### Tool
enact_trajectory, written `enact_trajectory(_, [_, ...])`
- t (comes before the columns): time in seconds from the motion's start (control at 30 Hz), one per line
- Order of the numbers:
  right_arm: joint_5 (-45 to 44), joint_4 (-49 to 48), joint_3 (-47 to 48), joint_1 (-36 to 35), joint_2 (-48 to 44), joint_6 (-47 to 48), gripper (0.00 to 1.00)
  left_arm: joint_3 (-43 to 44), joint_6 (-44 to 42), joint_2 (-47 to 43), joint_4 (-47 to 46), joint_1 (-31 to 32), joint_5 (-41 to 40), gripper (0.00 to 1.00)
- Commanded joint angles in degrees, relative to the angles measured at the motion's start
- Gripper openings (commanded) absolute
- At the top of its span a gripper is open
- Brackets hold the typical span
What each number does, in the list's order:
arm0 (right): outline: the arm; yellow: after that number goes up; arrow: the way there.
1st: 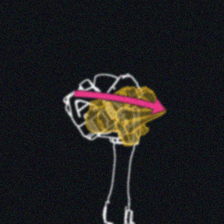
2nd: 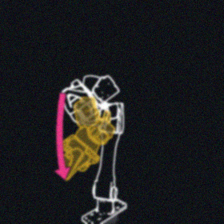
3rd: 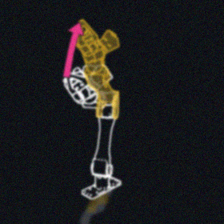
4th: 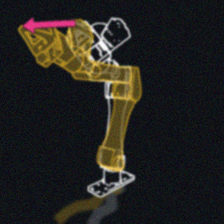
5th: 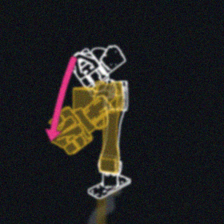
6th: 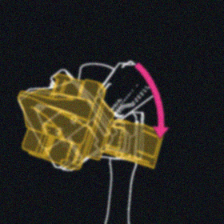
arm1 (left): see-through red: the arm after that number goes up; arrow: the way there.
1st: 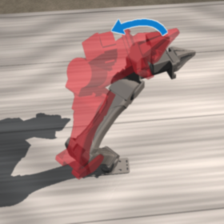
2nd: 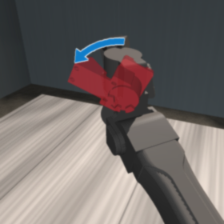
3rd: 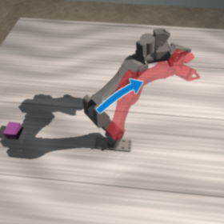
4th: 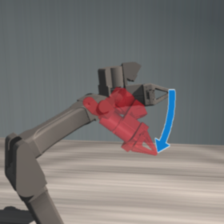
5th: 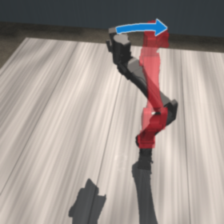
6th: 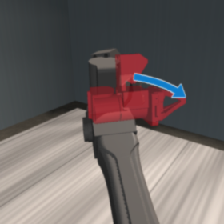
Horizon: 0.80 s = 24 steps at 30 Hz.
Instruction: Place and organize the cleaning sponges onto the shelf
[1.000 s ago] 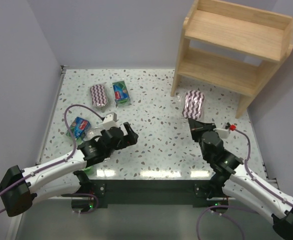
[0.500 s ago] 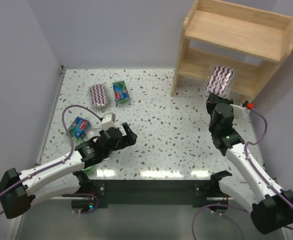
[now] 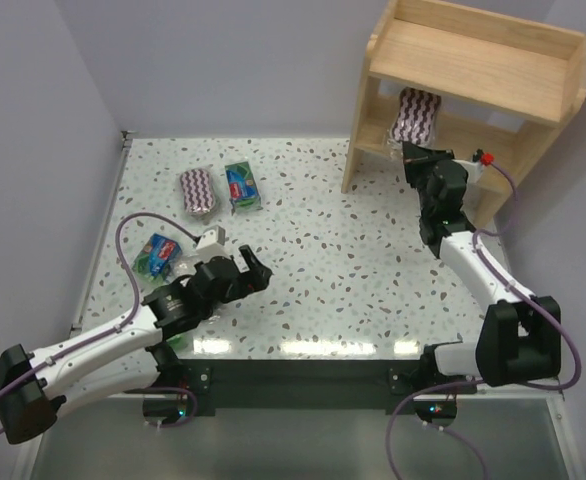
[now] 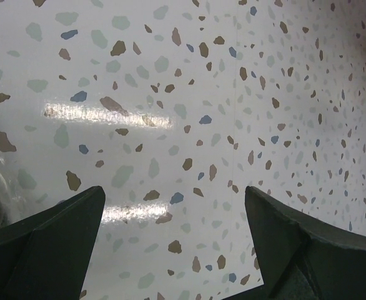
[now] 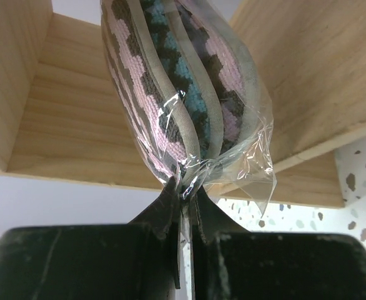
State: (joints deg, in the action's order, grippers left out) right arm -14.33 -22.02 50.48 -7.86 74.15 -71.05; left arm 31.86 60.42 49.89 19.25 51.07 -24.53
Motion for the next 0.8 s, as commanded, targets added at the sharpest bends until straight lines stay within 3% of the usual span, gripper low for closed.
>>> enact_trajectory(0.0, [2.99,-5.75,4.62,0.12,3.71,-3.83,0.0,-1.18,1.19,-1.9,1.14,-0.09,-1.92,1.0])
enact_trajectory(0.3, [-1.57,-5.14,13.93,-4.0,14.35,-9.72,0.0,-1.45,1.71,-3.83,2.99,-0.09,-2.71,1.0])
enact_trajectory(0.47, [-9.22,-1.63,17.28,-8.31,16.46,-10.52,0.0,-1.53,2.24,-4.97,4.83,-0.09,-3.24,1.0])
enact_trajectory(0.77, [-9.93,2.95,20.1,-9.37,20.07,-13.33,0.0,-2.32,3.03,-8.67,6.77,-0.09,-4.38,1.0])
